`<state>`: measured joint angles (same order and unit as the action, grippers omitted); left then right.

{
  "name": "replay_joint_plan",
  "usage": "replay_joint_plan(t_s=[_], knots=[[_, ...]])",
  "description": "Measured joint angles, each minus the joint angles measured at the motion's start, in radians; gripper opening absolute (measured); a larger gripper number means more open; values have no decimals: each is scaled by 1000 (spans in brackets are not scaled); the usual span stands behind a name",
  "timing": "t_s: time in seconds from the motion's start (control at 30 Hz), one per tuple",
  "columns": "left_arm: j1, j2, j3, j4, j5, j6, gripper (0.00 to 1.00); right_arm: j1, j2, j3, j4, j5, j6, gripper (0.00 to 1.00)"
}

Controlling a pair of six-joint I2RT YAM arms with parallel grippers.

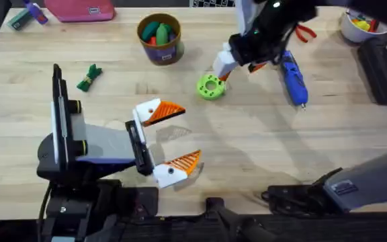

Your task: Pick up the gripper from the table and insert it into the empty holder that is missing its gripper. Then pick up a screw, insert it into the mounting hole, and use the screwdriver to tighten it. Finally, clean up the table by picking up the vegetable and placing it into the bucket.

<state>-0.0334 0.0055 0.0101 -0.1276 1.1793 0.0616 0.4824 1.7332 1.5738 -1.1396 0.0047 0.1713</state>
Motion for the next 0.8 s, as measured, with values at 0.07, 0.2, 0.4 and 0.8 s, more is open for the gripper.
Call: replay_joint_plan(t_s=[0.07, 0.2, 0.4, 0.8], knots=[[0, 0, 0, 0, 0, 0, 988, 0, 34, 0, 25, 15, 29, 732], [0, 0, 0, 0, 0, 0, 987, 15, 86, 0, 75, 62, 78, 709], [0, 0, 0, 0, 0, 0, 987, 64, 122, 1, 122, 126, 103, 683], [0, 0, 0, 0, 0, 0, 988, 79, 215, 2, 171, 156, 137, 541]])
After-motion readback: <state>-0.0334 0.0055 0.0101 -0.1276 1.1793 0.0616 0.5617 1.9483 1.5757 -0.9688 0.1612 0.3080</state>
